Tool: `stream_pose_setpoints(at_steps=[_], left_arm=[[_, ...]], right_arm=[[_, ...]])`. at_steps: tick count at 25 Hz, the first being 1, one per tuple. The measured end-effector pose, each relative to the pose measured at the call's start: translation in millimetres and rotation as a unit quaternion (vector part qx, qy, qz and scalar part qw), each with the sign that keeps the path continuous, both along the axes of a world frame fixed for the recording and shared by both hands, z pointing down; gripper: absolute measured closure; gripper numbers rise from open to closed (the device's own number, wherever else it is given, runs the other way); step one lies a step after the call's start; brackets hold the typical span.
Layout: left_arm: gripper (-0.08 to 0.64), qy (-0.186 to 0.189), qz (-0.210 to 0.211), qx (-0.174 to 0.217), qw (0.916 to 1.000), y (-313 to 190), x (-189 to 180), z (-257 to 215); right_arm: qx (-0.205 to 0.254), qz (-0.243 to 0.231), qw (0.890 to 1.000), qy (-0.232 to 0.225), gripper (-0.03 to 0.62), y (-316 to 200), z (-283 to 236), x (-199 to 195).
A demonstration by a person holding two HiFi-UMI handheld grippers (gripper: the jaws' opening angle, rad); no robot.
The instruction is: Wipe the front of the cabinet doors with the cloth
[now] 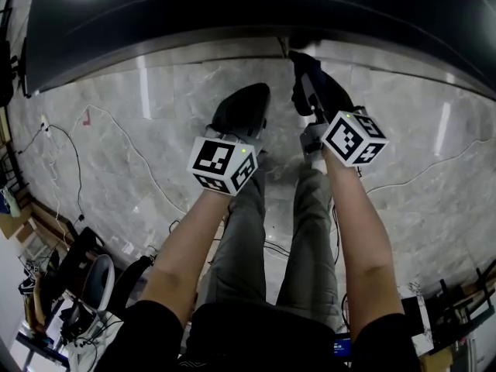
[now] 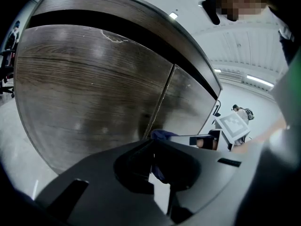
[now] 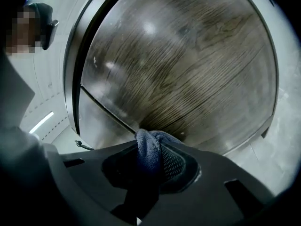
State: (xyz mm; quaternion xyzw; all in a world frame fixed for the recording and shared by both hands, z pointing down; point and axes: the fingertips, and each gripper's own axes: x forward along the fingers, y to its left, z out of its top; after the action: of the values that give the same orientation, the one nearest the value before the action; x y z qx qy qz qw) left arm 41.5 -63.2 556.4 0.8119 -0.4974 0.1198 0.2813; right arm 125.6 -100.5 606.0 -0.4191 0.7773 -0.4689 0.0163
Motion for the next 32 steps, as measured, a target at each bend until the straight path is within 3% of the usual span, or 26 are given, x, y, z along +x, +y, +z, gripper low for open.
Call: stream_pose_setpoints(at_steps=[8, 18, 32], left_arm=[[0.552, -0.005, 0.013, -0.004, 0.9999, 4, 2, 8], [0.551, -0.009, 0.045, -0.005, 0.9989, -5, 75, 4], [0.551, -0.002, 0.101, -0.01, 0.9949, -6, 187, 2]], right_arm=[[0.006, 0.025, 1.0, 0.005, 0.508, -3, 2, 12], [0.017, 0.064, 0.998, 0.018, 0.508, -6, -7, 105], [0.026, 0.153, 0.987, 0.034, 0.508, -15, -10, 246]])
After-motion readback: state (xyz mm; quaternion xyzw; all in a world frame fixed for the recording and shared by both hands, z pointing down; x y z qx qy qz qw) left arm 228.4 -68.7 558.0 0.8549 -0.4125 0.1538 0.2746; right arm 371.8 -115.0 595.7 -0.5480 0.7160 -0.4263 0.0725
